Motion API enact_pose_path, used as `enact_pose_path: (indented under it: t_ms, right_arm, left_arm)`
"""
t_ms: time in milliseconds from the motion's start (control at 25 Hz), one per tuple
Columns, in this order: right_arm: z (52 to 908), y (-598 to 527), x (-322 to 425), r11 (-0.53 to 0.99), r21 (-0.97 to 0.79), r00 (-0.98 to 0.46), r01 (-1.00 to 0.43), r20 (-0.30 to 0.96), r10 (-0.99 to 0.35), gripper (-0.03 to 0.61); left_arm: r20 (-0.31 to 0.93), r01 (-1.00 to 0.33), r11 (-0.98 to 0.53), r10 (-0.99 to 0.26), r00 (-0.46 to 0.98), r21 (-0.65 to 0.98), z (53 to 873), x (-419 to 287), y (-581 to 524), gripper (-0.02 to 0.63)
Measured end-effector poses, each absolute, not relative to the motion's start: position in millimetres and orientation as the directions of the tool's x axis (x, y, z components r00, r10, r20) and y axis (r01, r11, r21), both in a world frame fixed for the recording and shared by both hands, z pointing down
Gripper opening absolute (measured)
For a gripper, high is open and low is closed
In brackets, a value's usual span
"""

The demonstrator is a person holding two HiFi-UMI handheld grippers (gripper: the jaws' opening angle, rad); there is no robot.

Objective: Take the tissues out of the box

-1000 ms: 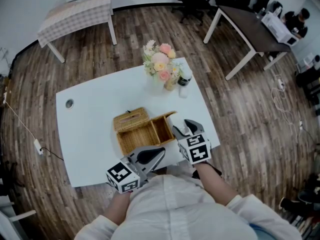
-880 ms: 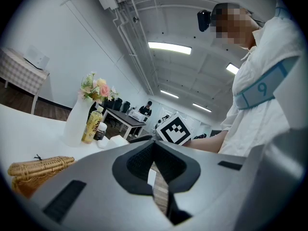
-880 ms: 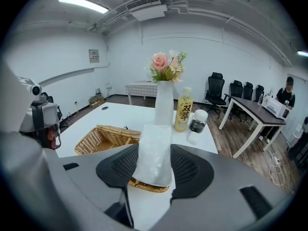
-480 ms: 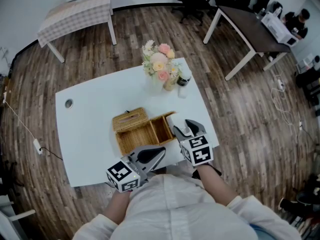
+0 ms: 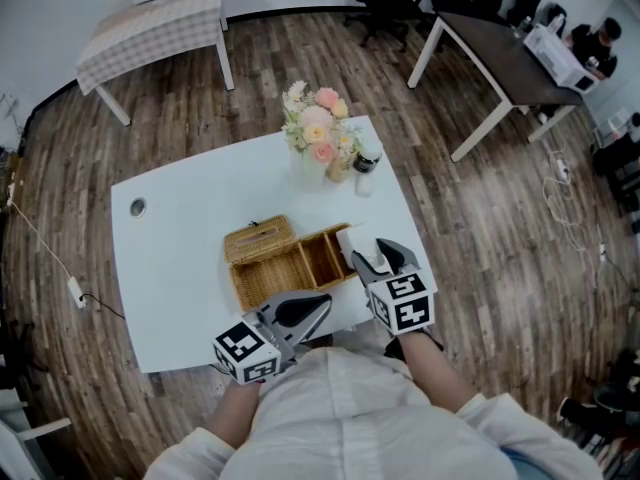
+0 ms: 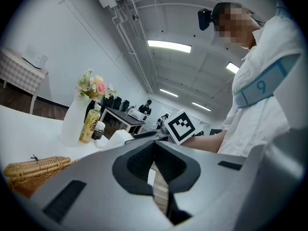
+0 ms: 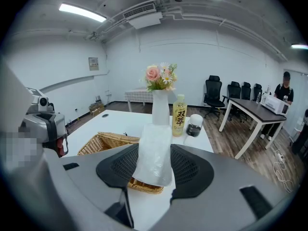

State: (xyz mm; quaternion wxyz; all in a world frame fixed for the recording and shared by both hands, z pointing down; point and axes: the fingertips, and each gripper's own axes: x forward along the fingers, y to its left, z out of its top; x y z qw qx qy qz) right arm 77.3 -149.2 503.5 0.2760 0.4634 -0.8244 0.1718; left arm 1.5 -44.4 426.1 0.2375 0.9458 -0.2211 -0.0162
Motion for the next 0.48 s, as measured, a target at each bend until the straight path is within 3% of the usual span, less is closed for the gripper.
enact_pose_path:
  t_ms: [480]
  right_arm:
    - [493.6,-146.6,84.5,0.503,-0.072,-0.445,-0.861,0.586,-0.677,0.224]
  left_arm:
    - [0.078,-0.411,-0.788,-0.425,0.902,0.459,427.7,7.7,-42.0,0.002]
